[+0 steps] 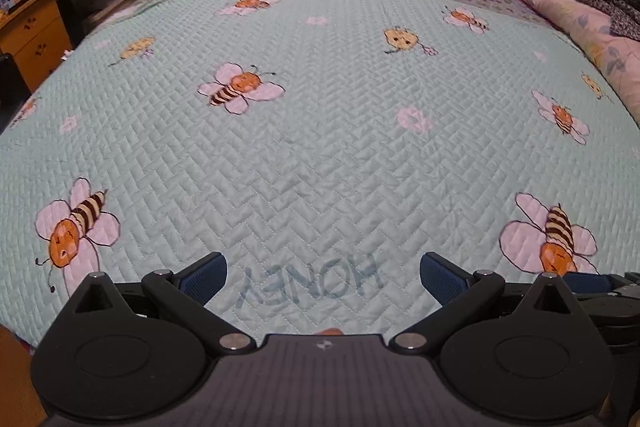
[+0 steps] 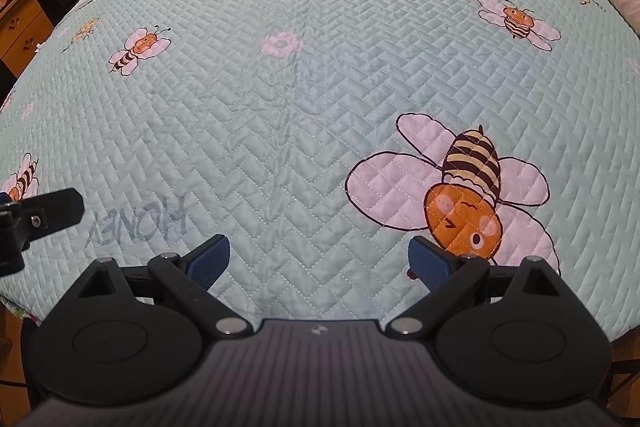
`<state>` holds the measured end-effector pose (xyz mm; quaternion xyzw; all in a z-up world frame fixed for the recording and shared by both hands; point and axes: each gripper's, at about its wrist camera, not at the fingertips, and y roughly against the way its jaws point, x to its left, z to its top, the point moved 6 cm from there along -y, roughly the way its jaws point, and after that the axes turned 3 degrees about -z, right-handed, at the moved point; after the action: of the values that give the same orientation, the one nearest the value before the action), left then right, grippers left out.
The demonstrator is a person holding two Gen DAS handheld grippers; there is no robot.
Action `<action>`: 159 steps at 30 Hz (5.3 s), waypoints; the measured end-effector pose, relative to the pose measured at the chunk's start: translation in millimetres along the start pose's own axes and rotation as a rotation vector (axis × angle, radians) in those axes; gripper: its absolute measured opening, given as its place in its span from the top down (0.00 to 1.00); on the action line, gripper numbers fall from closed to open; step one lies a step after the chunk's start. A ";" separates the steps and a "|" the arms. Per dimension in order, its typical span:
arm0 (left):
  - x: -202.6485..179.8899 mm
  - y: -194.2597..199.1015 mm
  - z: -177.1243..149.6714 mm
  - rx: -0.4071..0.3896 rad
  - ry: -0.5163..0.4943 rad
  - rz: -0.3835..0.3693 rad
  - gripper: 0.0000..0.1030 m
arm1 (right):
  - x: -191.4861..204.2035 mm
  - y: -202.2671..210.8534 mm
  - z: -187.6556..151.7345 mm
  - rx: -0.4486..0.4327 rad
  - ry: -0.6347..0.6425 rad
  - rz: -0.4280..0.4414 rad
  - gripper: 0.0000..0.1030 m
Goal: Fold clothes
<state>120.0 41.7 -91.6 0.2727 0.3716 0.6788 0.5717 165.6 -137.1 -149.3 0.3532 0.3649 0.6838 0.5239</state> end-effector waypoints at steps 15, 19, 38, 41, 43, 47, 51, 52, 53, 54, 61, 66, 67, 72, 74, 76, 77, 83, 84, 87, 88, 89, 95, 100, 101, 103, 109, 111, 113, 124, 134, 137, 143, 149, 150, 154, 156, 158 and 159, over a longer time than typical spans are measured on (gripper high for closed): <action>-6.7 17.9 10.0 -0.064 -0.055 0.067 0.01 | 2.4 0.2 -0.4 0.004 0.007 0.005 0.07; -6.3 17.5 10.4 -0.060 -0.049 0.045 0.01 | 1.0 -0.5 0.3 0.004 0.002 0.001 0.07; -4.2 26.8 10.8 -0.077 -0.020 0.005 0.00 | 2.1 -2.7 -2.1 0.023 -0.008 0.006 0.07; -8.7 32.6 10.7 -0.095 -0.024 -0.008 0.00 | 1.2 0.4 -1.1 0.013 -0.021 0.010 0.07; -10.7 35.2 11.5 -0.105 -0.024 -0.019 0.00 | 0.3 1.8 -0.2 0.010 -0.027 0.010 0.07; -10.8 31.0 9.8 -0.096 -0.014 -0.039 0.00 | -0.1 3.3 -0.1 0.004 -0.027 0.009 0.07; -8.4 25.5 7.9 -0.084 -0.003 -0.064 0.01 | -1.3 3.6 0.3 0.000 -0.028 0.005 0.07; -7.8 25.0 7.8 -0.085 -0.003 -0.062 0.01 | -1.8 3.6 0.6 -0.001 -0.030 0.005 0.07; -7.2 24.8 8.0 -0.087 -0.002 -0.057 0.01 | -2.2 3.6 0.9 -0.001 -0.031 0.006 0.07; -6.5 24.6 8.1 -0.089 -0.002 -0.052 0.01 | -2.3 3.4 1.1 -0.001 -0.031 0.006 0.07; -4.9 23.3 6.7 -0.095 -0.005 -0.044 0.01 | -0.6 1.9 -0.4 0.005 -0.027 0.006 0.07; -10.5 29.5 6.2 -0.121 -0.037 -0.022 0.00 | -1.1 1.1 -0.8 0.006 -0.031 0.005 0.07; -11.6 30.8 6.2 -0.125 -0.041 -0.020 0.00 | -1.2 1.1 -0.8 0.006 -0.031 0.005 0.07; -12.0 31.7 6.9 -0.123 -0.040 -0.044 0.00 | -2.1 0.8 -0.7 0.007 -0.035 0.006 0.07; -11.3 32.4 6.9 -0.123 -0.037 -0.025 0.00 | -2.1 0.6 -0.7 0.007 -0.033 0.006 0.07; -11.1 32.4 7.7 -0.118 -0.037 -0.020 0.00 | -2.0 0.1 -1.0 0.009 -0.033 0.008 0.07; -9.5 31.7 7.8 -0.110 -0.029 -0.003 0.00 | -1.7 -0.2 -1.2 0.011 -0.033 0.010 0.07; -1.9 35.9 8.6 -0.131 -0.017 0.068 0.00 | -0.9 0.1 -2.3 0.010 -0.030 0.016 0.07; -2.0 37.5 9.2 -0.134 -0.016 0.062 0.00 | -1.4 -0.1 -2.1 0.010 -0.032 0.015 0.07; -4.4 37.2 9.1 -0.126 -0.031 0.043 0.00 | -1.5 -0.5 -2.1 0.012 -0.036 0.017 0.07; -5.5 35.4 8.7 -0.112 -0.036 0.035 0.00 | -1.3 -0.4 -2.1 0.012 -0.035 0.017 0.07; -6.2 32.2 8.4 -0.093 -0.038 0.024 0.01 | -1.2 -0.3 -2.2 0.012 -0.034 0.018 0.07; -4.4 23.3 6.7 -0.052 -0.038 0.060 0.01 | -1.7 0.0 -2.1 0.012 -0.035 0.018 0.07; -6.1 24.7 6.7 -0.054 -0.057 0.064 0.01 | -1.3 -1.1 -2.2 0.016 -0.036 0.020 0.07; -6.4 24.6 6.7 -0.055 -0.058 0.065 0.01 | -0.8 -1.1 -2.3 0.016 -0.035 0.020 0.07; -6.5 24.1 6.5 -0.053 -0.058 0.067 0.01 | -0.3 -0.6 -2.5 0.015 -0.032 0.021 0.07; -4.0 31.9 9.8 -0.105 -0.042 0.104 0.01 | -2.1 -1.3 -2.4 0.016 -0.043 0.021 0.07; -4.0 34.8 10.8 -0.120 -0.042 0.117 0.00 | -2.1 -1.4 -2.4 0.017 -0.042 0.021 0.07; -5.5 36.8 10.8 -0.127 -0.046 0.101 0.00 | -1.8 -1.3 -2.2 0.018 -0.041 0.021 0.07; -13.8 32.0 11.8 -0.133 -0.055 0.016 0.01 | -4.6 -1.5 -0.6 0.017 -0.048 0.018 0.07; -15.7 29.5 11.0 -0.148 -0.064 0.000 0.01 | -4.5 -2.2 0.3 0.015 -0.046 0.017 0.07; -15.9 30.2 11.6 -0.160 -0.066 0.002 0.01 | -4.5 -2.5 0.3 0.016 -0.046 0.016 0.07; -17.0 29.2 11.1 -0.163 -0.072 0.018 0.01 | -4.5 -2.6 0.3 0.017 -0.045 0.015 0.07; -17.5 25.7 10.8 -0.137 -0.071 0.009 0.01 | -5.9 -2.8 1.0 0.016 -0.050 0.015 0.07; -17.0 26.1 10.6 -0.142 -0.072 0.014 0.01 | -6.3 -3.2 0.9 0.017 -0.052 0.016 0.07; -17.9 26.8 9.8 -0.120 -0.076 0.002 0.00 | -8.1 -5.2 0.7 0.020 -0.059 0.016 0.07; -18.9 26.6 9.3 -0.118 -0.083 0.017 0.00 | -8.2 -5.7 0.4 0.021 -0.061 0.019 0.07; -21.0 24.2 8.6 -0.106 -0.095 0.011 0.00 | -8.1 -5.6 0.3 0.021 -0.060 0.021 0.07; -21.9 20.7 7.9 -0.089 -0.095 -0.002 0.00 | -8.4 -5.7 0.3 0.021 -0.061 0.022 0.07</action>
<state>118.7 20.3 -68.9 0.2787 0.3136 0.6805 0.6008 170.2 -144.2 -155.0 0.3835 0.3517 0.6746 0.5236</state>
